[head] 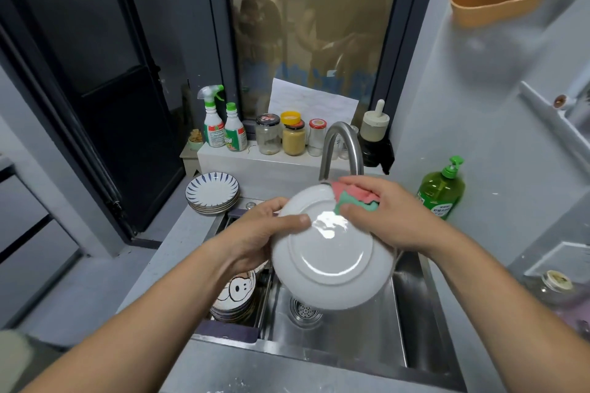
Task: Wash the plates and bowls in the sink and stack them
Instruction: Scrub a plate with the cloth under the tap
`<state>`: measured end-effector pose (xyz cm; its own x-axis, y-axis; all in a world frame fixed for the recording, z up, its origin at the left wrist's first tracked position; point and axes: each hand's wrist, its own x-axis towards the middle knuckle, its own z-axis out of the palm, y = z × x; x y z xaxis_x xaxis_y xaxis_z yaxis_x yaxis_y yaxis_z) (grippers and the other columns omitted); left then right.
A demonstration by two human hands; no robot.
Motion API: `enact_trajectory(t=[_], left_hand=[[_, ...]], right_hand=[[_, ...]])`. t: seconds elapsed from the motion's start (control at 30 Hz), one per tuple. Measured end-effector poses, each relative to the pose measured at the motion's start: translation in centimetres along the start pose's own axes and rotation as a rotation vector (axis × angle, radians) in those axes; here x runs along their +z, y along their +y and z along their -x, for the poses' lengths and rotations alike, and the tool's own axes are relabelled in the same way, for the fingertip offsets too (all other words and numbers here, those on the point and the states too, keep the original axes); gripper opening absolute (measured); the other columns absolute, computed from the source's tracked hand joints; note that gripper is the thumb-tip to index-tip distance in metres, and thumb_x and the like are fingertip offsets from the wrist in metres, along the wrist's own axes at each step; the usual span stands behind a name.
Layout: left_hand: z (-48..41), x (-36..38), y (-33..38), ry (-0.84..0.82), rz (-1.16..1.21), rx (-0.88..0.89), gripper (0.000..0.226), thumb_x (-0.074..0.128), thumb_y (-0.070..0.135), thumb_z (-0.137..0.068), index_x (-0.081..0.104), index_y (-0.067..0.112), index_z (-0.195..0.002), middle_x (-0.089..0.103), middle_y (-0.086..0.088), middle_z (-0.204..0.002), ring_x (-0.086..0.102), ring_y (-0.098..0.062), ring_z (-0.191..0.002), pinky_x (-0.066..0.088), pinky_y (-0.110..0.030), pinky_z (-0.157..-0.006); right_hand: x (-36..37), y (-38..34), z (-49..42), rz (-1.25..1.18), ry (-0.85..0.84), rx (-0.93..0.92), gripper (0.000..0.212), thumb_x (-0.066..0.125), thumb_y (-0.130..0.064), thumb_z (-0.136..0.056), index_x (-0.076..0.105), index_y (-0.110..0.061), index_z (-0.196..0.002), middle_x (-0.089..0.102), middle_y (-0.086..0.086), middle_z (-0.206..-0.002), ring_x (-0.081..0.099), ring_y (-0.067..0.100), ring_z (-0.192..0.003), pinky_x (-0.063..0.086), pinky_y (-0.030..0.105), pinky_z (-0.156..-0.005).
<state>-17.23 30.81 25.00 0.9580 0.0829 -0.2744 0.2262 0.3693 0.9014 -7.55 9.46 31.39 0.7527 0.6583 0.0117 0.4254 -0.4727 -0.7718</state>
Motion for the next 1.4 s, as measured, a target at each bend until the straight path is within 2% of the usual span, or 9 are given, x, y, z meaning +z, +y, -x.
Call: enact_trajectory(t=[0.13,0.23,0.57,0.83,0.93,1.07,1.17,1.3,1.4], left_hand=[[-1.2,0.6,0.6,0.024,-0.017,0.061,0.055,0.08,0.007,-0.071,0.065,0.0,-0.123,0.073,-0.026,-0.112,0.071,-0.034,-0.092,0.062,-0.04,-0.081],[-1.9,0.8,0.1,0.207,0.092,0.149,0.043,0.082,0.003,-0.071,0.065,0.007,-0.11,0.076,-0.018,-0.097,0.073,-0.026,-0.077,0.062,-0.033,-0.067],[-3.6,3.4,-1.9,0.365,0.543,0.18,0.057,0.071,0.019,-0.086,0.055,0.01,-0.14,0.071,-0.021,-0.125,0.069,-0.038,-0.116,0.059,-0.052,-0.092],[-2.7,1.1,-1.0,0.386,0.461,0.268,0.034,0.063,0.008,-0.097,0.06,0.016,-0.13,0.077,-0.012,-0.115,0.075,-0.027,-0.101,0.064,-0.04,-0.076],[-2.0,-1.7,-1.6,0.441,0.318,0.284,0.039,0.067,0.004,-0.093,0.06,0.013,-0.13,0.074,-0.016,-0.12,0.071,-0.034,-0.111,0.061,-0.043,-0.086],[-2.2,-6.8,-1.3,0.442,0.193,0.324,0.049,0.078,0.012,-0.084,0.061,0.012,-0.13,0.073,-0.018,-0.122,0.07,-0.038,-0.112,0.059,-0.05,-0.09],[-3.1,-11.3,-0.7,0.429,0.057,0.371,0.055,0.081,0.019,-0.079,0.062,0.015,-0.13,0.073,-0.016,-0.122,0.069,-0.038,-0.114,0.056,-0.054,-0.098],[-4.7,-15.9,-0.2,0.434,0.011,0.364,0.046,0.082,0.028,-0.083,0.064,0.016,-0.124,0.076,-0.006,-0.116,0.072,-0.026,-0.107,0.06,-0.034,-0.086],[-7.0,-19.6,0.9,0.443,0.194,0.263,0.058,0.044,0.058,-0.098,0.068,0.012,-0.123,0.076,-0.011,-0.117,0.071,-0.025,-0.11,0.057,-0.039,-0.094]], right_hand=[[0.6,0.2,-0.9,-0.01,0.052,-0.016,0.054,0.071,-0.034,-0.09,0.055,-0.032,-0.141,0.062,-0.01,-0.128,0.061,0.004,-0.111,0.048,0.024,-0.1],[2.9,1.5,-0.6,0.001,0.19,0.036,0.054,0.056,-0.038,-0.099,0.038,-0.038,-0.15,0.049,-0.005,-0.129,0.054,0.014,-0.117,0.04,0.027,-0.095],[11.8,1.3,1.9,0.106,0.389,0.086,0.076,0.035,-0.039,-0.103,-0.017,-0.024,-0.157,-0.001,0.004,-0.153,0.045,0.041,-0.129,0.038,0.036,-0.103],[7.4,1.3,-3.5,0.006,0.412,-0.017,0.057,0.023,-0.052,-0.102,0.019,-0.033,-0.156,0.036,0.002,-0.144,0.048,0.025,-0.127,0.044,0.043,-0.102],[7.1,1.3,-6.7,-0.288,0.271,0.188,0.03,0.033,-0.039,-0.107,0.058,-0.026,-0.117,0.061,-0.003,-0.113,0.057,0.024,-0.115,0.042,0.032,-0.082],[10.3,0.8,-9.5,-0.535,0.168,0.368,0.033,0.037,-0.046,-0.104,0.06,-0.023,-0.098,0.068,0.008,-0.104,0.061,0.022,-0.087,0.052,0.036,-0.075],[13.1,-0.1,-12.7,-0.869,0.062,0.626,0.041,0.04,-0.054,-0.102,0.062,-0.023,-0.117,0.072,0.016,-0.115,0.066,0.029,-0.09,0.053,0.065,-0.087],[16.4,-0.2,-17.0,-1.065,0.047,0.738,0.038,0.041,-0.051,-0.102,0.064,-0.024,-0.114,0.073,0.012,-0.109,0.066,0.036,-0.099,0.047,0.061,-0.092],[18.8,-1.2,-19.8,-1.178,0.09,0.732,0.035,0.044,-0.041,-0.103,0.068,-0.016,-0.104,0.073,0.015,-0.098,0.067,0.035,-0.094,0.049,0.053,-0.095]])
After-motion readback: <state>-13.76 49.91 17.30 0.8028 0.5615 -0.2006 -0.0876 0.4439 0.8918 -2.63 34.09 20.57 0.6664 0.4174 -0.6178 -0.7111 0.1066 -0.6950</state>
